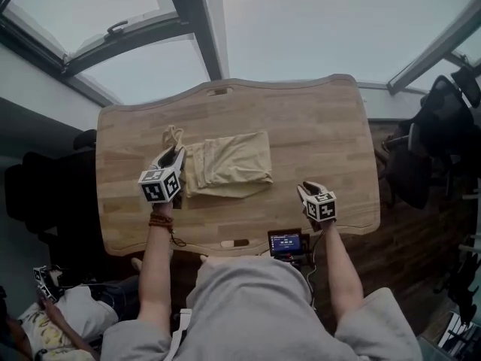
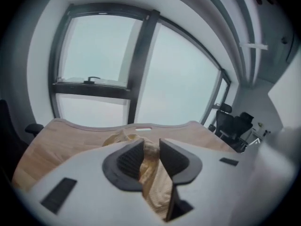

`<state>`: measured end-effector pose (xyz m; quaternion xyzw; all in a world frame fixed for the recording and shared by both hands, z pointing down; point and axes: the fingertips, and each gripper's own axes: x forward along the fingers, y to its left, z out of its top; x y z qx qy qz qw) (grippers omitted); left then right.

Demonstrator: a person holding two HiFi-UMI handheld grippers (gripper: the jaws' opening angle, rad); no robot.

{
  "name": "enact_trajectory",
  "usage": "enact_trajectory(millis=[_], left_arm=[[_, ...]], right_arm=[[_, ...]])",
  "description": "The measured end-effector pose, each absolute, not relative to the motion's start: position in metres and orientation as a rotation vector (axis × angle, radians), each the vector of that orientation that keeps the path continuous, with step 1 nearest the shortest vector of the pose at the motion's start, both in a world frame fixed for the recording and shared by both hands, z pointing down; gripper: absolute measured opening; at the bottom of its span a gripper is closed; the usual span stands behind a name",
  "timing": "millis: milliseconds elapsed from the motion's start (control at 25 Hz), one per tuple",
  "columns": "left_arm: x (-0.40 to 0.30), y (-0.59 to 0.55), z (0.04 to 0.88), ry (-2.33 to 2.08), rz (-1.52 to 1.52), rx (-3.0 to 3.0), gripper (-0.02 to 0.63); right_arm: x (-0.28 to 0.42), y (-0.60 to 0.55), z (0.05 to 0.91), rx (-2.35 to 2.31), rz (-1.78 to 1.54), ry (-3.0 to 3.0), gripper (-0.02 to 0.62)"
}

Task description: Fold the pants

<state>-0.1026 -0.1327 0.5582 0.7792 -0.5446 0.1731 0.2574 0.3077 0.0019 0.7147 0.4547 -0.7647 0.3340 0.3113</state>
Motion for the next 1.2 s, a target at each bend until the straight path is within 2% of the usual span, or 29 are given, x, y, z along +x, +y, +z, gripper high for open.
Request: enact_trajectory(millis=[360,440,600,760,1040,1200], left_arm=[[0.096,-0.131,0.578,-1.221,0.512,2.221,0.106],[0.132,-0.125,0.579,-1.158,0.509,2.258,0.059],[0.187,-0.101,0.581,-1.019,0.607,2.372,0.058],[0.181,-0.058,0.605,-0.955,0.826,2.416,0.092],[0.104,-0.016,0.677,-1.021,1.133,2.299,0.150],[0.114,-0.025,0.697,-0.978,1.256,2.371,0.150]], right_arm=[[0.344,-0.002,0.723,1.164,0.912,-2.073,0.092],[0.349,-0.001,0.724,1.164,0.931,-2.080,0.092],[0.351,0.001,0.723,1.118,0.979,-2.101,0.092],[0.324,-0.013,0.718,0.981,0.977,-2.160,0.097],[0.215,-0.108,0.700,0.714,0.930,-2.325,0.112],[0.165,-0.162,0.701,0.683,1.011,-2.304,0.112]])
